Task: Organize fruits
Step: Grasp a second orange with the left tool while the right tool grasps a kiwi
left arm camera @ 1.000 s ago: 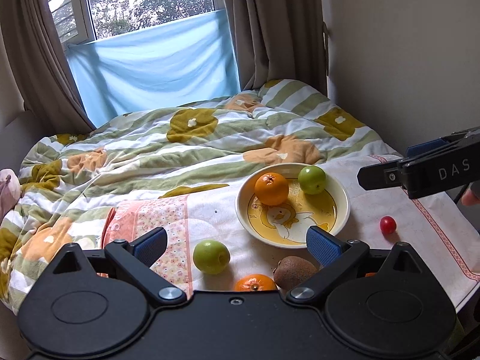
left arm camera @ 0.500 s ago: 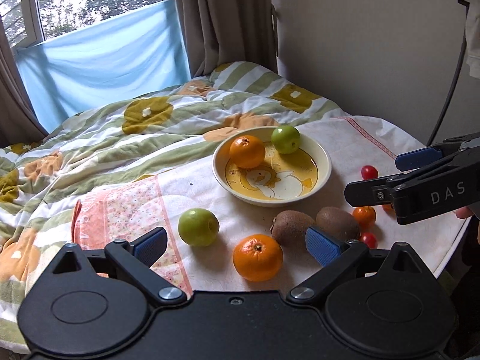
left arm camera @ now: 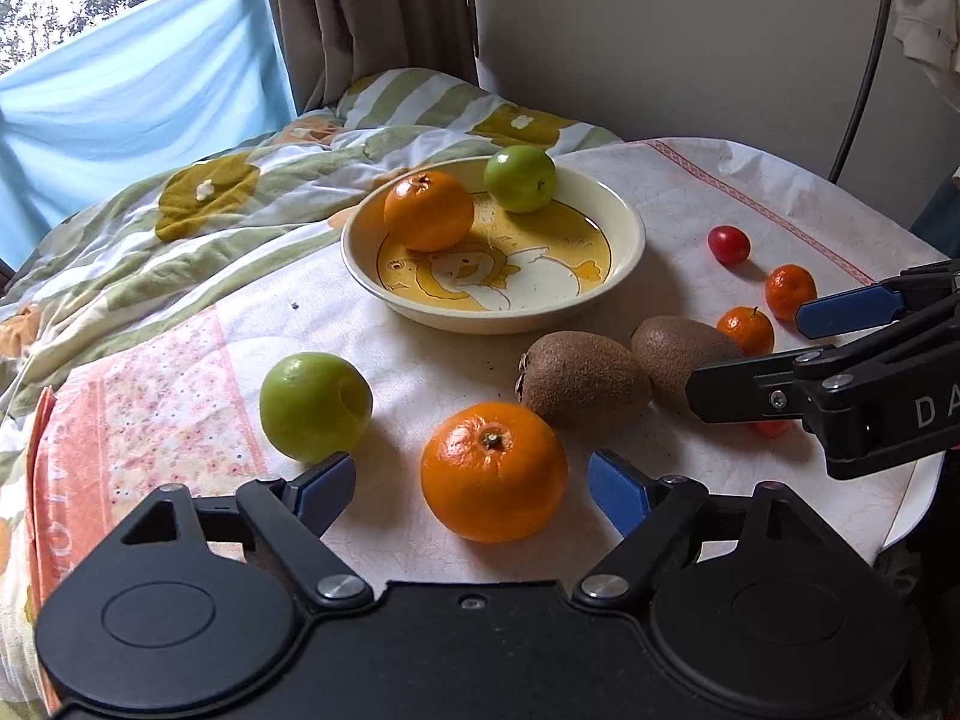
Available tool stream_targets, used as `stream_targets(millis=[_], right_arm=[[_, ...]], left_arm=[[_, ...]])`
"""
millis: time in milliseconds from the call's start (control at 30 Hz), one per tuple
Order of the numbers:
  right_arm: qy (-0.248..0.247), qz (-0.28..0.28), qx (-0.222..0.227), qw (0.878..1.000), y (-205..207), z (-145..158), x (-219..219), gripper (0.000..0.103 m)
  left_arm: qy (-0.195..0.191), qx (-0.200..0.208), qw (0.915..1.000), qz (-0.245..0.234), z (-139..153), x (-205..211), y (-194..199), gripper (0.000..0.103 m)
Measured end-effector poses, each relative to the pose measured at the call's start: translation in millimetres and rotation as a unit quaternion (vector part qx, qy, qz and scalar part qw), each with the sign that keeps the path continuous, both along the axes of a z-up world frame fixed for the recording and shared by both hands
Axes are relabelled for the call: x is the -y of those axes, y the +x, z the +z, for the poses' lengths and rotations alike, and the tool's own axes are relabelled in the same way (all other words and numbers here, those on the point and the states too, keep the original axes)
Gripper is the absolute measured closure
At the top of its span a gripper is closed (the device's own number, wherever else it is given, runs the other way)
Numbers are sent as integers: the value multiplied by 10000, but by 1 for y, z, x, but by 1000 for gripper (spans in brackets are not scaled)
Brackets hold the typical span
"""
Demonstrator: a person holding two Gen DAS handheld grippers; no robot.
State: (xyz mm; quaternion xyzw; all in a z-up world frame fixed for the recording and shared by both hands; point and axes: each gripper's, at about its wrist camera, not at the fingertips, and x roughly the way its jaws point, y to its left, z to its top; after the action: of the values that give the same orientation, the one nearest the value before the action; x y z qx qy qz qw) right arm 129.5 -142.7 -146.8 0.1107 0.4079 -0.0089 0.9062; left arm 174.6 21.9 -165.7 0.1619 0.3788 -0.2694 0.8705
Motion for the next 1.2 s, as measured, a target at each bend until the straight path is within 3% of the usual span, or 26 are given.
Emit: stream_targets(millis=[67,233,333,867,1000,1200], right_arm=[[2,-17,-30,10000,4,-5,1,0],[5,-12,-73,10000,11,-14,2,0],[60,13,-159,9999,13,-19,2,0],[-240,370,-199,9988,17,-27,-2,11],[-629,630,-151,9959,19,-28,-10,13],[-1322,1027,-107,9858,22,-33,-16,25]], left_arm=[[25,-51,10000,-61,-7,3,4,16],[95,-203,9995,-228,-19,11,12,35],[140,-237,9994,-225,-24,14,15,38],[60,-322,9995,25,-18,3,7,39],[16,-316,9994,117,-13,-1,2,39],[-44,-293,9993,248,-7,-3,-3,39]])
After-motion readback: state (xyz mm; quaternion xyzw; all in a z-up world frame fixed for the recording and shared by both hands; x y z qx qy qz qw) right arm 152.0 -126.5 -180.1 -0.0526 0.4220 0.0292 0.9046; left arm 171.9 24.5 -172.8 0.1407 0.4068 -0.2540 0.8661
